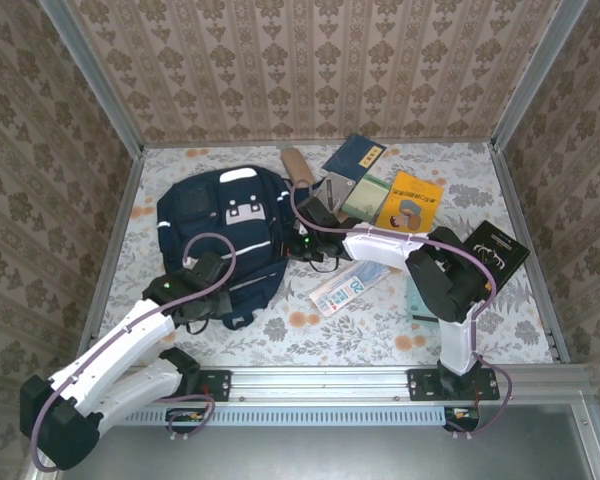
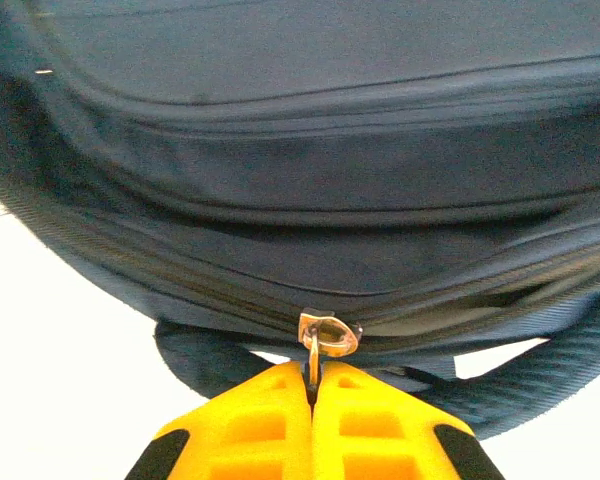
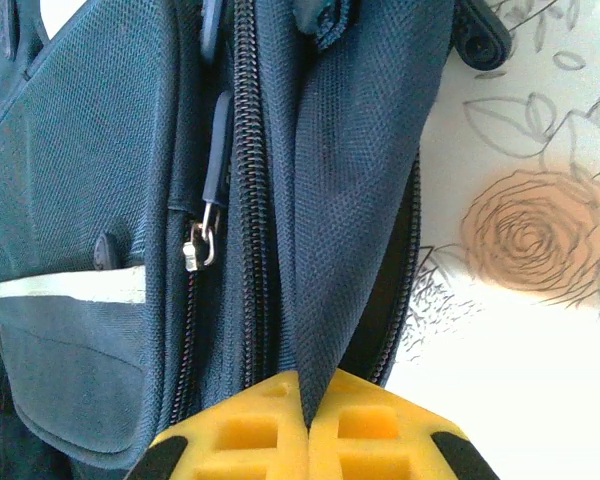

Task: Pack the student bag
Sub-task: Unzip the student bag at the middle-left of the table.

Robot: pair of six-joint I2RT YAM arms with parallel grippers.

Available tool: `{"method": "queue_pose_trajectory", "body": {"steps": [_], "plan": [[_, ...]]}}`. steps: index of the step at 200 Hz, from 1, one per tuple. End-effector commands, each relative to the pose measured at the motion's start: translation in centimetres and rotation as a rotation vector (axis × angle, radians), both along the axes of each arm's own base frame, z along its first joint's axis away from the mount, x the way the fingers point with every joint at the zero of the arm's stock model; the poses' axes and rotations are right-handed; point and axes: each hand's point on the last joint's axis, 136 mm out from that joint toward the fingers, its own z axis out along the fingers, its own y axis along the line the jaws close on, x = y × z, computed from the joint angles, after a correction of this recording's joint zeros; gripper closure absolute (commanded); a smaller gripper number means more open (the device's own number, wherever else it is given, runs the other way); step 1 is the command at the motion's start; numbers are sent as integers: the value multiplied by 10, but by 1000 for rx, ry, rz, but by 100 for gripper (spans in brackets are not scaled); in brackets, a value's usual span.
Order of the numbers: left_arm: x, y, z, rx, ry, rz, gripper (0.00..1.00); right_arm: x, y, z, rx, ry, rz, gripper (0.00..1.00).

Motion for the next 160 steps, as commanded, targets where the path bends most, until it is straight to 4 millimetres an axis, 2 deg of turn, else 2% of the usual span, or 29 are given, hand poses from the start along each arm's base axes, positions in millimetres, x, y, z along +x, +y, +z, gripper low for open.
{"method": "queue_pose_trajectory", "body": {"steps": [1,20,34,55,63,76,119,147,160], "plan": [[-12,46,7,183,27,172,100,23,-26,16,-37,-64,-43,100],[-7,49,4,186,39,195,100,34,-36,17,-55,-79,-45,100],[11,23,6,81,-3,102,100,39,-40,22,-64,-95,-31,100],[34,-23,22,-85,-123,-46,100,41,-42,36,-72,-117,-18,70],[39,-36,28,-126,-149,-86,100,40,-42,43,-69,-121,-21,66],[43,-56,35,-187,-165,-140,100,37,-45,51,-70,-123,-34,64],[44,-118,53,-290,-190,-331,100,5,-57,66,-59,-73,-93,60],[41,-151,52,-315,-184,-415,100,-20,-65,60,-82,-9,-138,60],[39,-160,46,-306,-170,-435,100,-30,-69,55,-91,21,-161,60]]}}
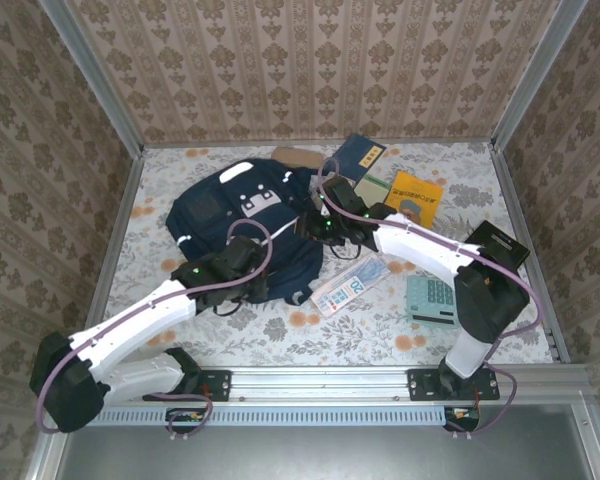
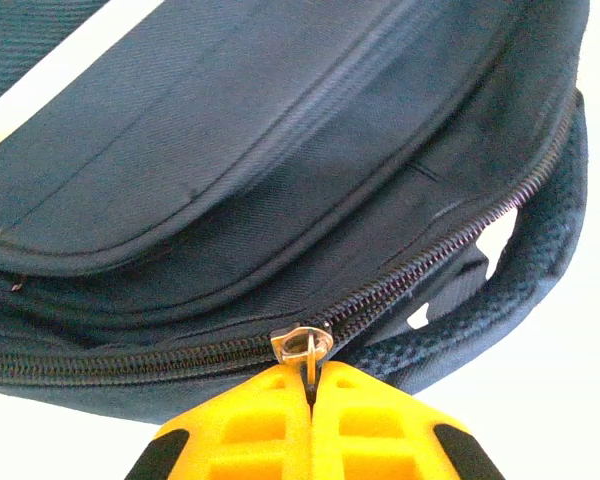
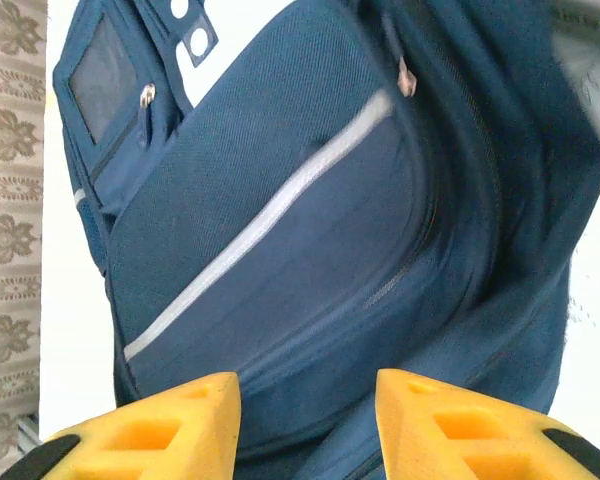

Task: Pack the student bag
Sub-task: Unzip the student bag at the middle-left of the table.

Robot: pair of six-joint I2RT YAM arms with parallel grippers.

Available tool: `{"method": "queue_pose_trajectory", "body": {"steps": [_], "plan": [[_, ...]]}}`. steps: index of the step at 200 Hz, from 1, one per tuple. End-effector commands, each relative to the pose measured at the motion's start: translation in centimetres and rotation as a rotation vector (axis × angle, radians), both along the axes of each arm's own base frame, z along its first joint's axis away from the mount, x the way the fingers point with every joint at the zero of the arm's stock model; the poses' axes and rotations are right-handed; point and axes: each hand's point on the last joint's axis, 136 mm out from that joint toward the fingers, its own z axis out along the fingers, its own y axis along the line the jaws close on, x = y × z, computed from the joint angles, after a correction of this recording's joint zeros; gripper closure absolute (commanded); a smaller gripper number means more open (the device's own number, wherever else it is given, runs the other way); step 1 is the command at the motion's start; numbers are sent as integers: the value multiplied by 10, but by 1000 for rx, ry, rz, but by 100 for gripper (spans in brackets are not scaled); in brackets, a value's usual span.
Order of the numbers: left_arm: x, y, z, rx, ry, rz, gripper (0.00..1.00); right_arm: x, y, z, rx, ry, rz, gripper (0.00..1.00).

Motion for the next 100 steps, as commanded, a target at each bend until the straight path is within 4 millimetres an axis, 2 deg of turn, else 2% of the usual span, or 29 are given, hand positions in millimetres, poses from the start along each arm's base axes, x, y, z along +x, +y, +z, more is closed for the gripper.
{"method": "queue_pose_trajectory", "body": {"steps": [1,36,82,89,100], "plan": [[10,-38,22,-89,-72,-80,100,-27,-18,-23,-58,113,-81,60],[5,-56,14,-105,-57,-136,100,-46,-17,-36,-32,179,-126,61],[1,-68,6,-102,-47,-180,100,-49,-8,-54,-50,235,-144,62],[0,-69,5,-98,-47,-186,100,-48,-8,-55,-48,236,-151,64],[-1,-68,4,-87,-46,-189,100,-45,-6,-56,-48,227,-153,75]]}}
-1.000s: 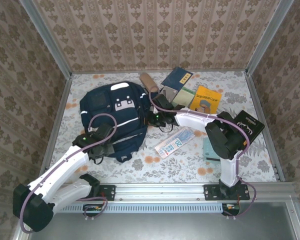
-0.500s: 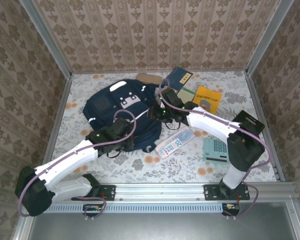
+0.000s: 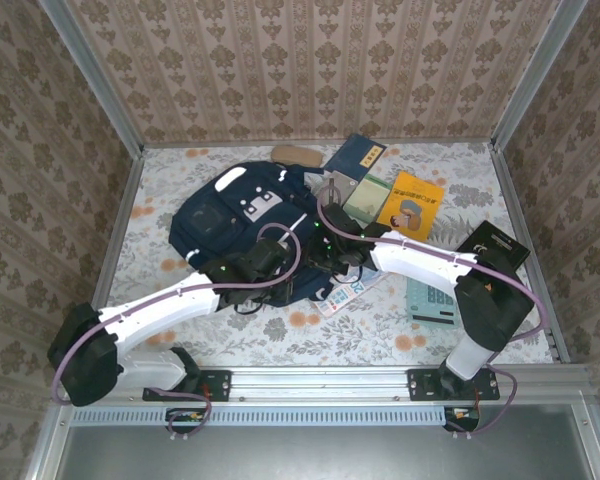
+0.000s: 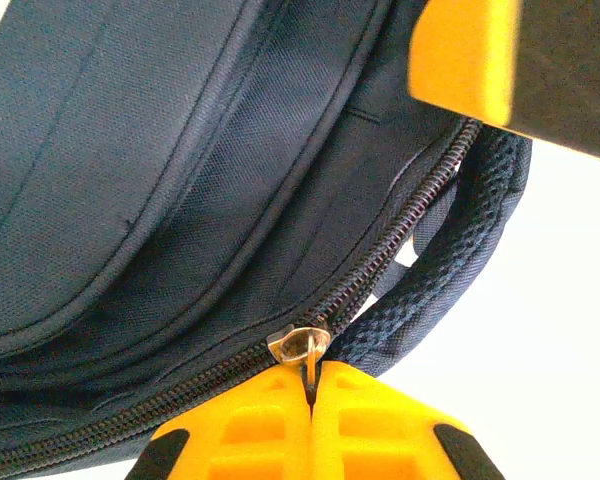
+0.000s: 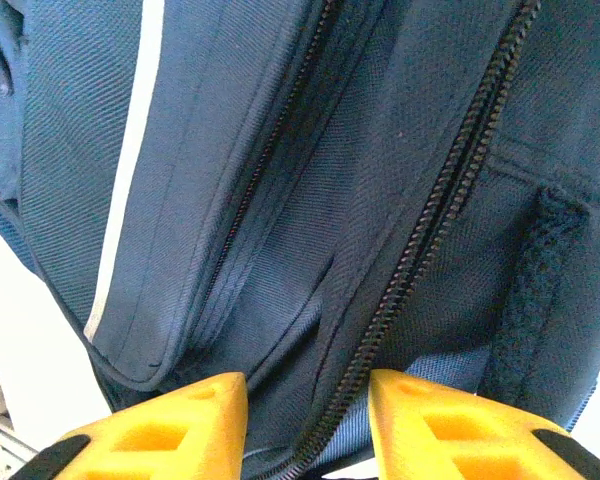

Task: Pack the student bag
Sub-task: Unzip the student bag at the middle-left of the table.

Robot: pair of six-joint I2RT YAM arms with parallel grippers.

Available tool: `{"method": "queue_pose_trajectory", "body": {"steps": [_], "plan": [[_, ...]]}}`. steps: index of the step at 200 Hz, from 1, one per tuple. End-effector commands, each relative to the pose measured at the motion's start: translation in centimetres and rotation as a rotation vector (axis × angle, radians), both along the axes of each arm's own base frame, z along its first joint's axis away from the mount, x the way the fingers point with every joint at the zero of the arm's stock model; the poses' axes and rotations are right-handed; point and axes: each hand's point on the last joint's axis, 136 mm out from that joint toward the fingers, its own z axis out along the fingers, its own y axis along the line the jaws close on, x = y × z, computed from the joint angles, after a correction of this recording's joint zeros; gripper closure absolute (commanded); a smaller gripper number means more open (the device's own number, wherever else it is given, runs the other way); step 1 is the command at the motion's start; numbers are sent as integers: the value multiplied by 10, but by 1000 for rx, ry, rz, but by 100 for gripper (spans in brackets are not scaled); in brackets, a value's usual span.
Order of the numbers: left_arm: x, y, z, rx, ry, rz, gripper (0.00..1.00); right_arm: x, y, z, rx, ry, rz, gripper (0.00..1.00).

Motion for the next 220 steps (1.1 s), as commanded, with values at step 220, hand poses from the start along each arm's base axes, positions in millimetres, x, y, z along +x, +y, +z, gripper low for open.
{"method": "queue_pose_trajectory", "body": {"steps": [220], "plan": [[48,225,-35,485,244,670,100,22,-68,26,-28,-145,-76,100]]}}
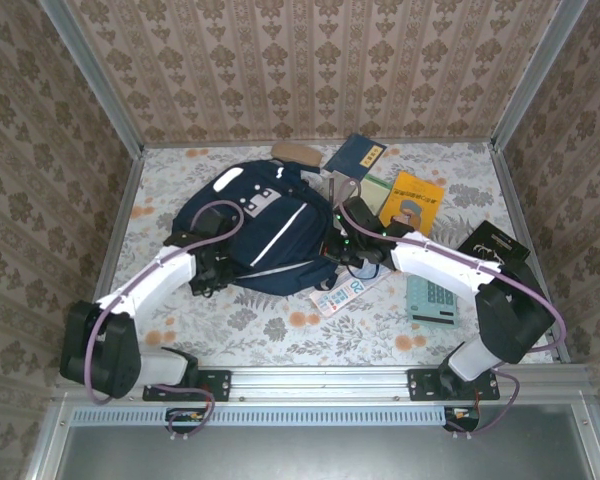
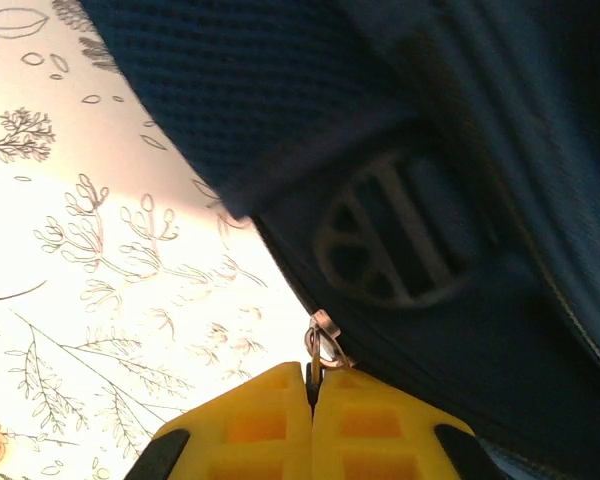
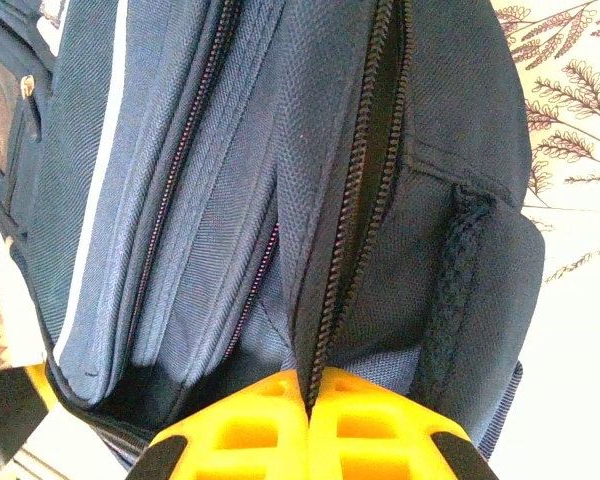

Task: Pack the student bag
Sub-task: Unzip the student bag at the middle-left of the table, then move the book to the middle-right of the table.

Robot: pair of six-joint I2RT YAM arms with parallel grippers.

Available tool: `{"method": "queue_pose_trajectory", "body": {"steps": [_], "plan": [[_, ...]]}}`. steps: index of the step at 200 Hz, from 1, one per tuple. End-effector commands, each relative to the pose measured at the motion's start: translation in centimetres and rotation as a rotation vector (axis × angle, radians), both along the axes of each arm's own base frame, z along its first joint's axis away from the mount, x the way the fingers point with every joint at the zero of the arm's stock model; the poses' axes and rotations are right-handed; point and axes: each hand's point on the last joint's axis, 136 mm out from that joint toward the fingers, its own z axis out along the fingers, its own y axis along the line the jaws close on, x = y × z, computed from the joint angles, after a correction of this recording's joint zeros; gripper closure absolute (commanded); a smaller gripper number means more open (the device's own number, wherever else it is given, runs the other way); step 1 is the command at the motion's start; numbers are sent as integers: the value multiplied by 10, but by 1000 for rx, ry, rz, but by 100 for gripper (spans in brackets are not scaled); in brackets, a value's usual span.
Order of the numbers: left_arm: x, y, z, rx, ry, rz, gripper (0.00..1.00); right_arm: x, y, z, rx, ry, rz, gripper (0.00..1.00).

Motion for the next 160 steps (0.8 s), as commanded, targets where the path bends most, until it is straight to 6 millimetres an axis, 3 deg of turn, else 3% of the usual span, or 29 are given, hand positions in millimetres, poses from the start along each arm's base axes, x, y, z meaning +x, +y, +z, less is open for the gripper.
{"method": "queue_pose_trajectory", "body": {"steps": [1,18,44,61,72,83,101,126,160], "plan": [[8,45,2,150,2,101,100,8,-27,7,-45,-52,-53,100],[16,48,0,129,-7,141,100,8,-23,6,-33,-48,-37,100],[21,36,8,72,-31,110,99,10,-9,9,11,-52,16,100],[15,30,14,47,-43,83,76,12,-1,10,38,-54,46,99],[10,24,20,26,-56,57,55,13,3,12,50,-61,58,79],[8,17,30,9,-83,25,46,13,3,16,51,-73,60,65],[11,-4,48,-41,-145,-66,43,13,-3,21,27,-102,61,57],[27,-40,76,-115,-252,-198,43,11,-20,27,-46,-136,46,55],[49,-106,97,-173,-334,-401,44,9,-48,33,-107,-184,8,54]]}}
